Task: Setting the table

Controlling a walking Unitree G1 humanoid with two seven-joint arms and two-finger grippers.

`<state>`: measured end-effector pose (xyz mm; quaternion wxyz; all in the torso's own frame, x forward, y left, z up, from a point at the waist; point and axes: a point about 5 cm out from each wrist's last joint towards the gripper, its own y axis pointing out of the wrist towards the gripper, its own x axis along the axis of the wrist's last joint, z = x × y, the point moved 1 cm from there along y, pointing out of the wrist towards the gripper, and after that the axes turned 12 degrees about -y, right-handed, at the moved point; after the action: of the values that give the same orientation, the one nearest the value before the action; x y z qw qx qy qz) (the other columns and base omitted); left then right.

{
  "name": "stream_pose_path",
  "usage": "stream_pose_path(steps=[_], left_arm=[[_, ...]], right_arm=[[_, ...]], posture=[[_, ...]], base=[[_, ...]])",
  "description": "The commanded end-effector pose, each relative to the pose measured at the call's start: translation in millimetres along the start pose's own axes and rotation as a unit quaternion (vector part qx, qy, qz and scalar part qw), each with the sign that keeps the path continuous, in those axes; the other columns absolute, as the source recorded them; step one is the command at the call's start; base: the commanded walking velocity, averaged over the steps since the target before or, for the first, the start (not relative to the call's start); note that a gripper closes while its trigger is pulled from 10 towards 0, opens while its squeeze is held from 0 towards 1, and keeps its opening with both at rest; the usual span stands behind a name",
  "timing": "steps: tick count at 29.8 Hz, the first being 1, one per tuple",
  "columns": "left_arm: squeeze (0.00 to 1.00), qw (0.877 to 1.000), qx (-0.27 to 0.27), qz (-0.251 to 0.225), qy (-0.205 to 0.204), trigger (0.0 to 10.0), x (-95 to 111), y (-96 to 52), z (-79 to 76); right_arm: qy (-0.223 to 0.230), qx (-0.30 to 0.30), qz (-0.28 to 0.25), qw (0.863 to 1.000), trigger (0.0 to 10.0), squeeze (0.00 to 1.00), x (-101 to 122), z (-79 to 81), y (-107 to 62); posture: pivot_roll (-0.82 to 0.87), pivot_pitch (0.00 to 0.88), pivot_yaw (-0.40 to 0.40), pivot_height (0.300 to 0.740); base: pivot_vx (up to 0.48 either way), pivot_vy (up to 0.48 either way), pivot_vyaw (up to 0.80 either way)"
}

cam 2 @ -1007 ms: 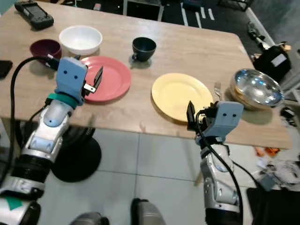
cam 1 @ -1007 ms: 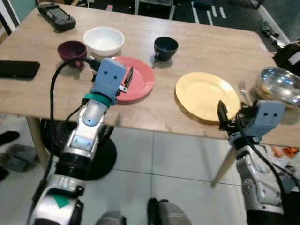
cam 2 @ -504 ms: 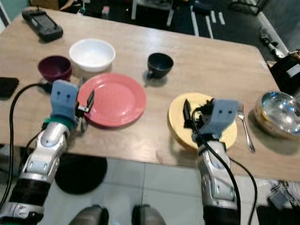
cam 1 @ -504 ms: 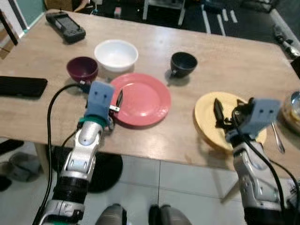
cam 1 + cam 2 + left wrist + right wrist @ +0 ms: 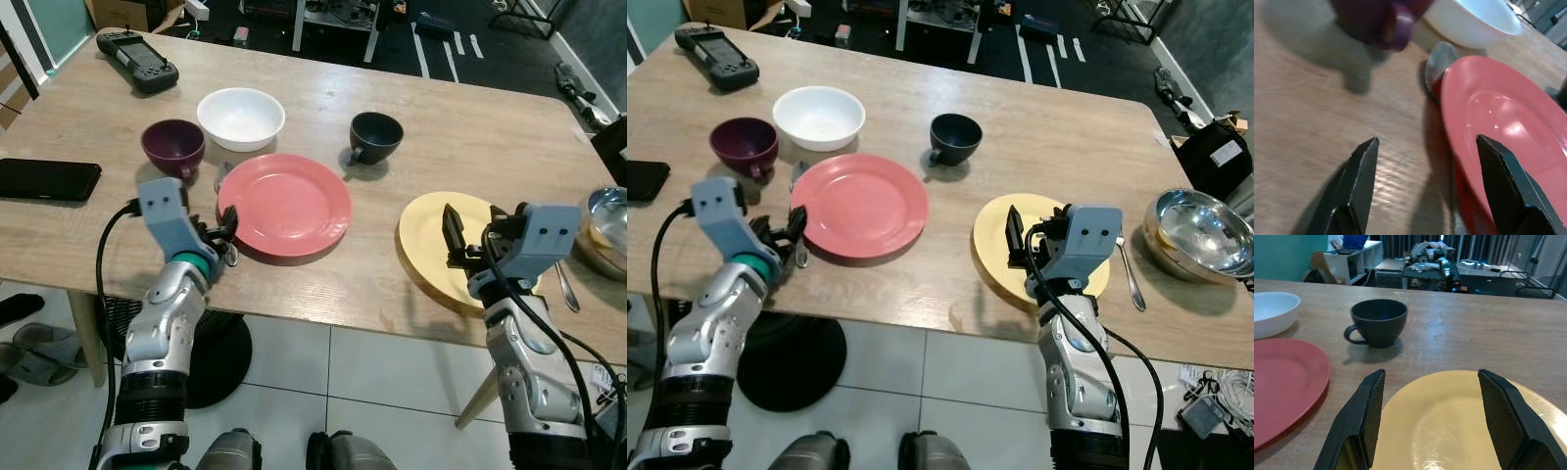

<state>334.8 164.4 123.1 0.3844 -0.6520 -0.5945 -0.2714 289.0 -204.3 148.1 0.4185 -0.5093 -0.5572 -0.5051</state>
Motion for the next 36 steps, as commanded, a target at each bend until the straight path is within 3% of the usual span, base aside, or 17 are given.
stream_pose_path(steps=[1, 7, 12, 14, 16, 18, 20, 23, 24, 25, 26, 30, 31, 36], left_arm=[[0.00, 0.999, 0.020, 0.032, -0.032, 10.0, -7.0, 4.0, 5.1], [0.00, 0.994, 0.036, 0.068, -0.077, 10.0, -8.8, 17.2, 9.7], [0.00, 0.991, 0.024, 0.090, -0.096, 10.0, -9.5, 27.6, 1.1], [0.00, 0.991, 0.017, 0.100, -0.092, 10.0, -11.9, 30.0, -3.4], [0.00, 0.988, -0.011, 0.127, -0.085, 10.0, -19.3, 33.9, -17.2], [0.00, 0.988, -0.011, 0.127, -0.085, 10.0, -19.3, 33.9, -17.2], [0.00, 0.983, -0.043, 0.157, -0.084, 10.0, -27.8, 35.4, -31.7], [0.00, 0.981, -0.052, 0.165, -0.087, 9.9, -31.0, 35.4, -35.6], [0.00, 0.980, -0.056, 0.169, -0.090, 9.0, -33.1, 35.2, -36.9], [0.00, 0.980, -0.056, 0.169, -0.090, 9.0, -33.1, 35.2, -36.9], [0.00, 0.979, -0.055, 0.171, -0.093, 4.0, -35.0, 35.6, -36.0], [0.00, 0.979, -0.051, 0.171, -0.094, 4.0, -36.3, 35.8, -34.2], [0.00, 0.981, -0.049, 0.165, -0.092, 0.0, -36.6, 35.4, -31.6], [0.00, 0.984, -0.045, 0.148, -0.091, 0.0, -35.6, 33.8, -26.8]], right_arm=[[-0.002, -0.007, 0.014, 1.000, 10.0, 0.00, -5.4, -4.5, -3.8], [-0.004, -0.009, 0.018, 1.000, 10.0, 0.00, -5.8, -6.2, -5.8], [-0.006, -0.014, 0.021, 1.000, 10.0, 0.00, -6.5, -8.9, -10.8], [-0.006, -0.017, 0.024, 1.000, 10.0, 0.00, -7.2, -9.7, -12.7], [-0.007, -0.021, 0.026, 0.999, 10.0, 0.00, -7.5, -10.6, -16.4], [-0.007, -0.021, 0.026, 0.999, 10.0, 0.00, -7.5, -10.6, -16.4], [-0.007, -0.027, 0.028, 0.999, 10.0, 0.00, -7.5, -11.5, -19.6], [-0.007, -0.029, 0.029, 0.999, 10.0, 0.00, -7.5, -12.0, -21.0], [-0.008, -0.031, 0.029, 0.999, 10.0, 0.00, -7.5, -12.4, -21.9], [-0.008, -0.031, 0.029, 0.999, 10.0, 0.00, -7.5, -12.4, -21.9], [-0.008, -0.032, 0.030, 0.999, 10.0, 0.00, -7.6, -13.0, -22.7], [-0.008, -0.033, 0.031, 0.999, 10.0, 0.00, -7.6, -13.3, -23.1], [-0.009, -0.032, 0.032, 0.999, 10.0, 0.00, -7.5, -13.1, -22.6], [-0.008, -0.026, 0.032, 0.999, 10.0, 0.00, -6.5, -11.0, -19.6]], posture=[[0.08, 0.042, -0.064, 0.740], [0.06, 0.055, -0.068, 0.740], [0.05, 0.067, -0.065, 0.740], [0.04, 0.069, -0.065, 0.740], [0.02, 0.082, -0.054, 0.740], [0.02, 0.082, -0.054, 0.740], [0.01, 0.085, -0.049, 0.740], [0.00, 0.087, -0.045, 0.740], [0.00, 0.087, -0.045, 0.740], [0.00, 0.087, -0.045, 0.740], [0.00, 0.089, -0.048, 0.740], [0.00, 0.090, -0.049, 0.740], [0.01, 0.091, -0.055, 0.740], [0.02, 0.090, -0.060, 0.740]], base=[[0.000, 0.000, 0.00], [0.000, 0.000, 0.00], [0.000, 0.000, 0.00], [0.000, 0.000, 0.00], [0.000, 0.000, 0.00], [0.000, 0.000, 0.00], [0.000, 0.000, 0.00], [0.000, 0.000, 0.00], [0.000, 0.000, 0.00], [0.000, 0.000, 0.00], [0.000, 0.000, 0.00], [0.000, 0.000, 0.00], [0.000, 0.000, 0.00], [0.000, 0.000, 0.00]])
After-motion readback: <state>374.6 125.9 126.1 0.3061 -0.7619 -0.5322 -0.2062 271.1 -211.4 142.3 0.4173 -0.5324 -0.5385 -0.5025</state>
